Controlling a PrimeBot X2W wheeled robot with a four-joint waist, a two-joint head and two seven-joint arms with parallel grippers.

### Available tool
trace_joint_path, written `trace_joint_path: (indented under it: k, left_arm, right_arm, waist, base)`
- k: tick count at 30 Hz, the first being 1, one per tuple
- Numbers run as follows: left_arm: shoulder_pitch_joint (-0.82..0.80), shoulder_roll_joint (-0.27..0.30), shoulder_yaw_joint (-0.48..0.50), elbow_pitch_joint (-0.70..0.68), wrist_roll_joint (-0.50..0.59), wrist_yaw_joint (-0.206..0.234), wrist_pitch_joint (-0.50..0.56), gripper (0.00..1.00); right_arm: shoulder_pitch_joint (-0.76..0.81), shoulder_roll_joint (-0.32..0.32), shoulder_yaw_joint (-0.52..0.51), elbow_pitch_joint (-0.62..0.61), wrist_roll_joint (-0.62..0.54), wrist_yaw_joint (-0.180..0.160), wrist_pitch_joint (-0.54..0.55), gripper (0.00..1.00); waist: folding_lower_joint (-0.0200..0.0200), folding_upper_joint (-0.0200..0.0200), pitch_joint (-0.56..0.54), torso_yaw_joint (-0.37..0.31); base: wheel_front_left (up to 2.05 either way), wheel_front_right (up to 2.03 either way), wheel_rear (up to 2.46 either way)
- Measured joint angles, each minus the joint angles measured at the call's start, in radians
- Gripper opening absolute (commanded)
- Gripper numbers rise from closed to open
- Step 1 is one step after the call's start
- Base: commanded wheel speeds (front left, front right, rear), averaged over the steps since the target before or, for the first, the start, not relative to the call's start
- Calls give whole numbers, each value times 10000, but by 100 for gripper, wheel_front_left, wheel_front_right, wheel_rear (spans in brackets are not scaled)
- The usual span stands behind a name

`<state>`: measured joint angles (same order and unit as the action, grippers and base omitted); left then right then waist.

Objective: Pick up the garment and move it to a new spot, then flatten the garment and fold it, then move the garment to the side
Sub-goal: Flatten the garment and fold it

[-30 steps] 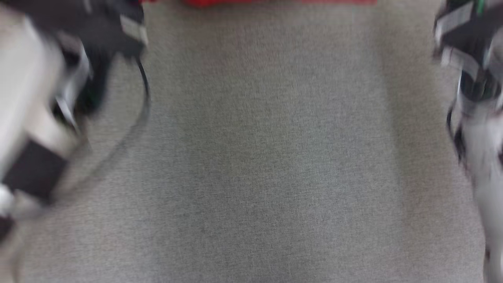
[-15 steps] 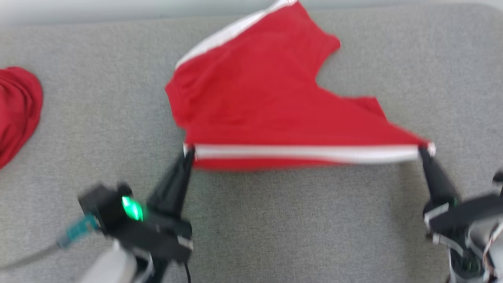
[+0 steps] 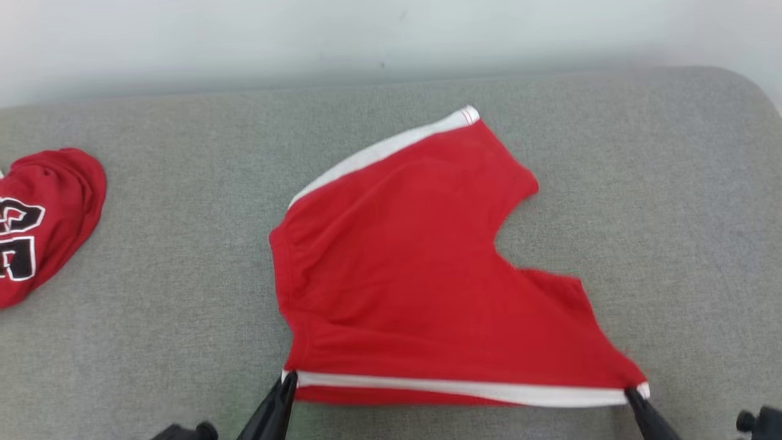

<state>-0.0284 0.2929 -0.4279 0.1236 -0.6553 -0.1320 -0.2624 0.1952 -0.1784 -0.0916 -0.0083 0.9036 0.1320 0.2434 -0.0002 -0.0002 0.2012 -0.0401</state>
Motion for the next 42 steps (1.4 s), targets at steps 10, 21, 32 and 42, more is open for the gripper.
trace_joint_path:
  k: [10,21,32,42]
  left_arm:
    - [648,-132,211,-416,399,-2,0,0]
    - [-911,196,58,-989,746,0,0,0]
    - [-3692,410,-142,301,-23,-2,0,0]
    - [-5664,125,-905,1708,-579,2,-2,0]
  right_arm:
    - [249,295,-508,-989,-272,0,311,0]
    - [-2735,-259,-744,-995,-874,0,1281,0]
    - [-7286,-685,-211,2265,-1699,0,1779,0]
    - [-10930,-1062,1231,5950,-2815,0,1331,0]
  waist:
    - [2,1,-282,153]
    - [3,2,-179,470]
    - [5,3,729,863]
    - [6,4,1778,1380]
  base:
    - [0,0,0]
    - [0,0,0]
    - [0,0,0]
    - [0,0,0]
